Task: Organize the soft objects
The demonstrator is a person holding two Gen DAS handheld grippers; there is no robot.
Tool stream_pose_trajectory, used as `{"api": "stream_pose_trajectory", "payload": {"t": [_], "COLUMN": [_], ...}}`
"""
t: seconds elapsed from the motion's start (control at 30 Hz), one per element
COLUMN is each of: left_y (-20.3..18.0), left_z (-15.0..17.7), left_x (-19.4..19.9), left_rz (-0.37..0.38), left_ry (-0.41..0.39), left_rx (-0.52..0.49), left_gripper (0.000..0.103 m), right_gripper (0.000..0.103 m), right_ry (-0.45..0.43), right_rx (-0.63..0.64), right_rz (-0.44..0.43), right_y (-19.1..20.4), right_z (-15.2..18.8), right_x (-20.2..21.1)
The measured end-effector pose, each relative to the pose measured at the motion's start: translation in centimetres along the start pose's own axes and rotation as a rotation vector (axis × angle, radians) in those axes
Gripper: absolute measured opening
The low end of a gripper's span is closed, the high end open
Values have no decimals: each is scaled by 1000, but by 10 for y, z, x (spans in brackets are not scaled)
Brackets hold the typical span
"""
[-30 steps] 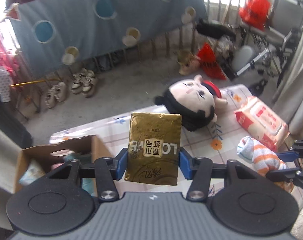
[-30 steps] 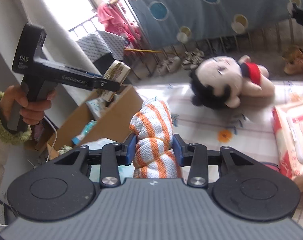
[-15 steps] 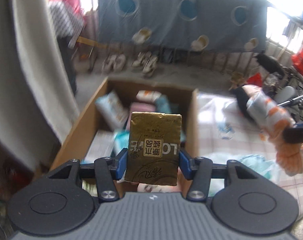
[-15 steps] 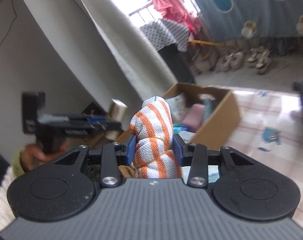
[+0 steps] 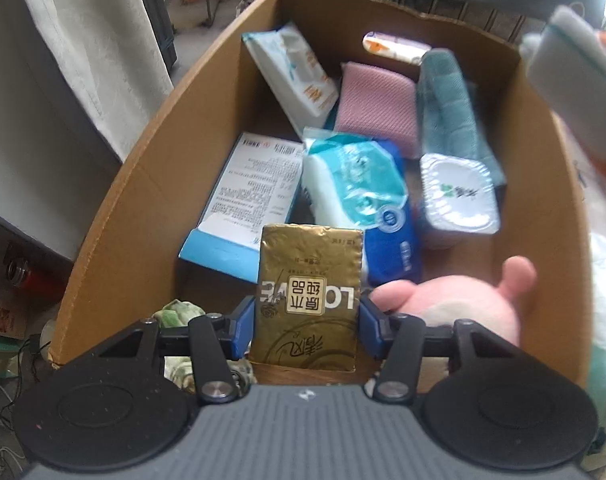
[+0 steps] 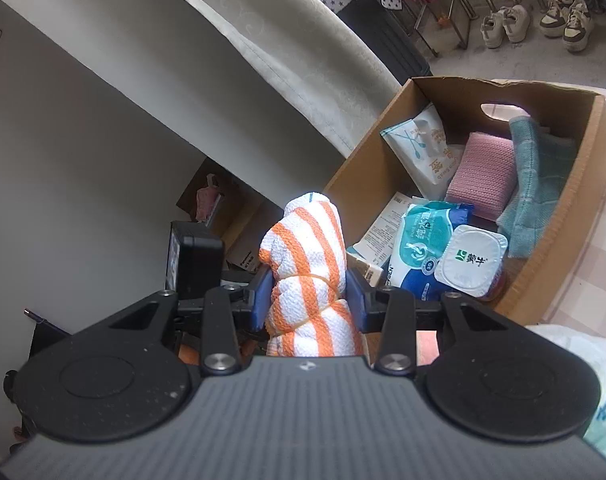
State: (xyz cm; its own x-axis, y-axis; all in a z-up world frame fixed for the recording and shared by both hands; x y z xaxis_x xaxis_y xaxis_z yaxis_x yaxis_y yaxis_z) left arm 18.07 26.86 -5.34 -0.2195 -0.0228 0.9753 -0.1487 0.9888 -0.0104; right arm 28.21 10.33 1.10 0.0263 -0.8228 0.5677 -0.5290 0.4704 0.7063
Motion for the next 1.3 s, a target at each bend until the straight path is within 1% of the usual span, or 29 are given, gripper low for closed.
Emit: {"api": "stream_pose_trajectory", "payload": {"t": [0.1, 0.17, 0.23, 0.27, 0.37, 0.47, 0.57, 0.63, 0.67, 0.8, 0.9, 1.0, 1.07, 1.17, 1.27, 1.3], "left_y": [4, 6, 10, 13, 18, 27, 39, 46, 50, 55, 56, 52, 51, 49, 49, 49], "left_z": [-2, -2, -2, -2, -3, -1, 1, 4, 3, 4, 7, 11, 12, 12, 10, 11], "left_x": [-16, -19, -17, -15, -4, 17, 43, 58, 64, 76, 82, 83, 81, 80, 79, 79], "left_rz": [3, 16, 41, 51, 65, 82, 85, 74, 69, 73, 82, 78, 80, 90, 91, 89], "left_ry": [62, 62, 49, 39, -1, -67, -162, -219, -242, -282, -312, -340, -349, -350, -345, -344], "left_rx": [4, 15, 30, 39, 51, 70, 105, 130, 139, 154, 150, 134, 124, 119, 119, 117], "left_gripper": [54, 58, 66, 67, 68, 69, 77, 83, 84, 85, 89, 89, 89, 89, 89, 89], "right_gripper": [38, 38, 39, 39, 39, 39, 39, 39, 39, 39, 39, 39, 39, 40, 44, 47], "right_ry": [16, 22, 27, 29, 37, 48, 64, 58, 48, 15, -19, -22, -32, -53, -38, -29], "right_rx": [-9, -18, -34, -42, -57, -32, 18, 17, 9, 26, 83, 103, 66, -82, -218, -250], "right_rz": [5, 11, 15, 19, 29, 38, 63, 74, 76, 91, 149, 211, 251, 284, 315, 323], "right_y": [-10, -16, -25, -28, -35, -36, -29, -28, -28, -28, -23, -25, -34, -59, -83, -89], "right_z": [-10, -13, -17, -17, -18, -18, -20, -23, -26, -36, -42, -47, -49, -52, -51, -49], "right_x": [-13, -19, -25, -28, -33, -34, -34, -33, -31, -25, -15, -10, -9, -13, -24, -27]}}
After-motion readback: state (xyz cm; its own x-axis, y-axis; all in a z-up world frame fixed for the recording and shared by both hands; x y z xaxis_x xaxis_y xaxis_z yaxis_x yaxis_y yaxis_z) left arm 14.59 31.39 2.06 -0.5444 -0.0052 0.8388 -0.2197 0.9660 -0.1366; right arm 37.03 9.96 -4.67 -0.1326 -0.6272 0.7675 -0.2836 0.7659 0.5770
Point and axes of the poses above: each gripper's, at about its wrist camera, not at the fingertips, and x roughly against the way its jaws point, y to its left, z to its underside, the point moved 1 cm from there along -x, roughly the way its jaws point, and after that the axes turned 7 degrees about y, right-handed, at the moved point
